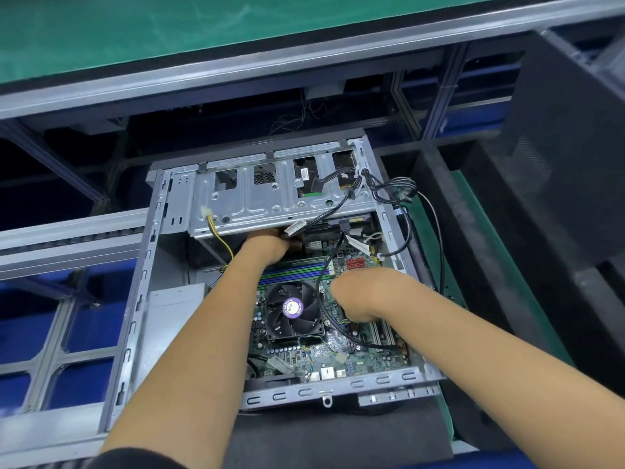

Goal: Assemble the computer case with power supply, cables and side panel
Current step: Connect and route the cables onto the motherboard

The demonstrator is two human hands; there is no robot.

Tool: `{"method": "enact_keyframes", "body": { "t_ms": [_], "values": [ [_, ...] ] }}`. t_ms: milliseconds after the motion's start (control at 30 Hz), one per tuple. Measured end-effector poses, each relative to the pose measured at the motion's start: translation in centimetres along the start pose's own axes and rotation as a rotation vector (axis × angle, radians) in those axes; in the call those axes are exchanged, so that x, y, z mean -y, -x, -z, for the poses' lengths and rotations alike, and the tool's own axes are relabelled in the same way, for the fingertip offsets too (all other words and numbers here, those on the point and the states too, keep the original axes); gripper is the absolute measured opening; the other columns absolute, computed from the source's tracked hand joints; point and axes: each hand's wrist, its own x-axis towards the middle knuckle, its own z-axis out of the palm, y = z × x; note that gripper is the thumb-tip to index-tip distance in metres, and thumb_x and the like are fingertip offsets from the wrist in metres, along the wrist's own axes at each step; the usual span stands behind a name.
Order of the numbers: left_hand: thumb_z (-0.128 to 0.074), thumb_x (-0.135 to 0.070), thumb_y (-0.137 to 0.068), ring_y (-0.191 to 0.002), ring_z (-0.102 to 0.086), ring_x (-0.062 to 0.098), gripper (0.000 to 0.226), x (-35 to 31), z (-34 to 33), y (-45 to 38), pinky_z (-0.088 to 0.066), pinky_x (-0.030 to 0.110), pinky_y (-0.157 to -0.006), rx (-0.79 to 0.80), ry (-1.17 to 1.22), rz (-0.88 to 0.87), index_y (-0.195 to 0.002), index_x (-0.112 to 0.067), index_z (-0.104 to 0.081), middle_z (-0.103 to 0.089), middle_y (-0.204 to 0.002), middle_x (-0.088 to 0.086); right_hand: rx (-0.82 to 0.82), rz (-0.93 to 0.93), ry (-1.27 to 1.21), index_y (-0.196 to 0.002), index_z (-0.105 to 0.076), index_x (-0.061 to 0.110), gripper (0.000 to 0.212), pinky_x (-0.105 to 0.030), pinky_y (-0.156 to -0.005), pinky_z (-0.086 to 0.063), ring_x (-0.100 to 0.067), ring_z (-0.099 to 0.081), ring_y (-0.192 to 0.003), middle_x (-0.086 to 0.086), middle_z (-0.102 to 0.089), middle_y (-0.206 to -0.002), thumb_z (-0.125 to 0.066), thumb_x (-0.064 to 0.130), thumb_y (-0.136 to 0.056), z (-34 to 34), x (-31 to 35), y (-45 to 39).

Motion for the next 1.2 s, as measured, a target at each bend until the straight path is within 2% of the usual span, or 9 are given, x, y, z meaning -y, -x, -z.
{"method": "enact_keyframes", "body": {
  "t_ms": [67, 200, 367, 433, 633, 733, 900, 1033, 1200],
  "values": [
    [-0.066, -0.045, -0.087, -0.074, -0.05, 0.018, 0.043, 0.08, -0.1, -0.1, -0.04, 0.025, -0.063, -0.023, 0.001, -0.001, -0.125, -0.024, -0.058, -0.053, -0.083, -0.003, -0.001, -0.002, -0.003, -0.069, -0.041, 0.009, 0.03, -0.021, -0.044, -0.031, -0.014, -0.036, -0.054, -0.002, -0.04, -0.069, -0.046, -0.007, -0.093, -0.01, -0.01, -0.03],
    [-0.066, -0.051, -0.085, -0.089, -0.055, 0.023, 0.059, 0.12, -0.35, -0.22, -0.044, 0.027, -0.076, -0.038, -0.024, 0.011, -0.134, -0.019, -0.053, -0.061, -0.109, 0.008, -0.009, -0.005, -0.01, -0.07, -0.041, 0.009, 0.029, -0.021, -0.044, -0.032, -0.013, -0.037, -0.054, -0.002, -0.041, -0.07, -0.046, -0.007, -0.093, -0.1, -0.01, -0.09],
    [-0.065, -0.047, -0.087, -0.081, -0.052, 0.02, 0.045, 0.16, -0.39, -0.19, -0.04, 0.025, -0.066, -0.06, -0.055, 0.0, -0.123, -0.019, -0.06, -0.054, -0.093, 0.002, -0.016, 0.0, -0.014, -0.07, -0.041, 0.009, 0.029, -0.021, -0.044, -0.031, -0.014, -0.036, -0.054, -0.002, -0.04, -0.07, -0.045, -0.007, -0.093, -0.15, 0.0, -0.06],
    [-0.063, -0.045, -0.089, -0.078, -0.051, 0.018, 0.044, 0.12, -0.19, -0.09, -0.039, 0.021, -0.058, -0.048, -0.073, -0.007, -0.126, -0.022, -0.058, -0.058, -0.1, 0.003, -0.019, 0.001, -0.012, -0.07, -0.04, 0.01, 0.029, -0.021, -0.044, -0.031, -0.014, -0.036, -0.054, -0.002, -0.04, -0.069, -0.046, -0.007, -0.093, -0.15, 0.04, -0.03],
    [-0.068, -0.04, -0.086, -0.082, -0.051, 0.019, 0.04, 0.3, -0.4, -0.2, -0.04, 0.026, -0.071, -0.054, -0.036, -0.023, -0.122, -0.023, -0.062, -0.056, -0.094, 0.001, -0.024, 0.004, -0.012, -0.07, -0.041, 0.009, 0.029, -0.022, -0.045, -0.031, -0.014, -0.035, -0.054, -0.002, -0.039, -0.069, -0.046, -0.008, -0.093, -0.21, 0.04, 0.0],
    [-0.069, -0.041, -0.085, -0.081, -0.05, 0.019, 0.036, 0.41, -0.63, -0.52, -0.041, 0.026, -0.07, -0.066, -0.015, -0.017, -0.116, -0.022, -0.064, -0.063, -0.105, 0.006, -0.024, 0.006, -0.014, -0.07, -0.04, 0.01, 0.029, -0.022, -0.045, -0.03, -0.014, -0.035, -0.054, -0.002, -0.039, -0.069, -0.046, -0.008, -0.093, -0.2, 0.02, 0.0],
    [-0.071, -0.051, -0.08, -0.083, -0.048, 0.018, 0.062, 0.16, -0.66, -0.75, -0.039, 0.025, -0.072, -0.047, 0.016, 0.07, -0.128, -0.014, -0.057, -0.061, -0.12, 0.007, -0.031, 0.01, -0.022, -0.071, -0.042, 0.009, 0.027, -0.022, -0.044, -0.031, -0.014, -0.036, -0.053, -0.002, -0.04, -0.069, -0.045, -0.007, -0.092, -0.32, -0.04, 0.01],
    [-0.074, -0.048, -0.078, -0.085, -0.053, 0.019, 0.05, 0.52, -0.77, -0.75, -0.041, 0.024, -0.073, -0.062, 0.03, 0.027, -0.12, -0.021, -0.064, -0.065, -0.112, 0.004, -0.029, 0.013, -0.022, -0.069, -0.041, 0.009, 0.029, -0.022, -0.043, -0.031, -0.014, -0.036, -0.053, -0.002, -0.04, -0.068, -0.046, -0.008, -0.091, -0.21, -0.06, -0.01],
    [-0.056, -0.04, -0.094, -0.083, -0.047, 0.02, 0.037, 0.35, -0.22, -0.33, -0.037, 0.026, -0.07, -0.044, -0.164, -0.066, -0.125, -0.02, -0.061, -0.061, -0.105, 0.007, -0.035, 0.019, -0.022, -0.069, -0.041, 0.009, 0.029, -0.022, -0.045, -0.031, -0.014, -0.036, -0.053, -0.002, -0.04, -0.068, -0.045, -0.009, -0.091, -0.22, -0.13, 0.0]
  ]
}}
